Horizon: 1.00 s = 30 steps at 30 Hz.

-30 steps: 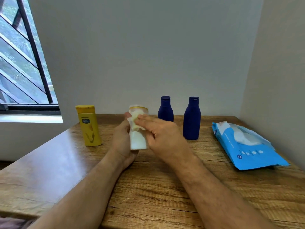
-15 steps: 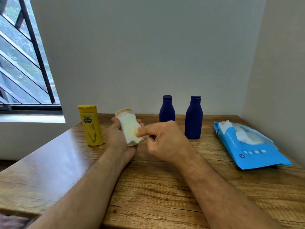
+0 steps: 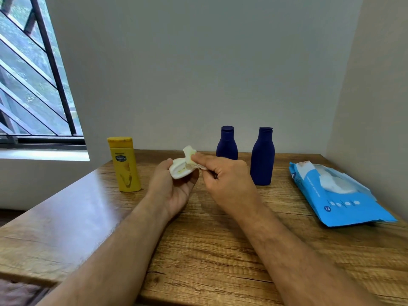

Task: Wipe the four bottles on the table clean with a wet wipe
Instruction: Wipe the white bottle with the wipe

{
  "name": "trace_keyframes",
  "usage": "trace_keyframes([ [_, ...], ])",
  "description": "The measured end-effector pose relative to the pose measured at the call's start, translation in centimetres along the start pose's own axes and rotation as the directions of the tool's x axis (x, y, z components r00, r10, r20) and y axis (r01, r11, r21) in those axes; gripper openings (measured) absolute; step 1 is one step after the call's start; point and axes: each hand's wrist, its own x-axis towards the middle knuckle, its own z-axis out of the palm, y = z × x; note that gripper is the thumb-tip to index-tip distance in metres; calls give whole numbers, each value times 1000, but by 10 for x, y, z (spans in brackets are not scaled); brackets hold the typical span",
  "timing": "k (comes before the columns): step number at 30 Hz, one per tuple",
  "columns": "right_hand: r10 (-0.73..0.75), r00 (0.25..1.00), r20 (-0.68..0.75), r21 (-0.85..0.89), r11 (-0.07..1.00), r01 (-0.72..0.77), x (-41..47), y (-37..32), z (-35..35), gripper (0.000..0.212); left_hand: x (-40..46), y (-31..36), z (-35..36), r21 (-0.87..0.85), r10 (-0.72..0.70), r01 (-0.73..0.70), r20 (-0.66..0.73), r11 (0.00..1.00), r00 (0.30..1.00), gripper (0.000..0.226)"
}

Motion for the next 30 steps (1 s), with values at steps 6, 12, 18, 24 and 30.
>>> trace_keyframes([
  [6, -60, 993, 98, -260, 962, 84, 1, -8, 0, 35, 9, -3, -5, 41, 14, -14, -10, 999, 1000, 45],
  [12, -224, 937, 269, -331, 892, 308, -5, -22, 8, 32, 16, -4, -11, 120, 28, -20, -71, 993, 997, 43],
  [18, -248, 961, 127, -333, 902, 276, -6, -18, 16, 25, 4, -6, -6, 135, 3, -9, 47, 991, 999, 23],
  [24, -144, 989, -32, -240, 962, 132, -2, -15, 8, 26, 6, -5, -5, 70, 83, -93, 139, 993, 987, 31],
  [30, -143, 990, 12, -225, 964, 142, -2, -14, 6, 28, 17, -4, -8, 43, 211, -212, 35, 976, 977, 65],
])
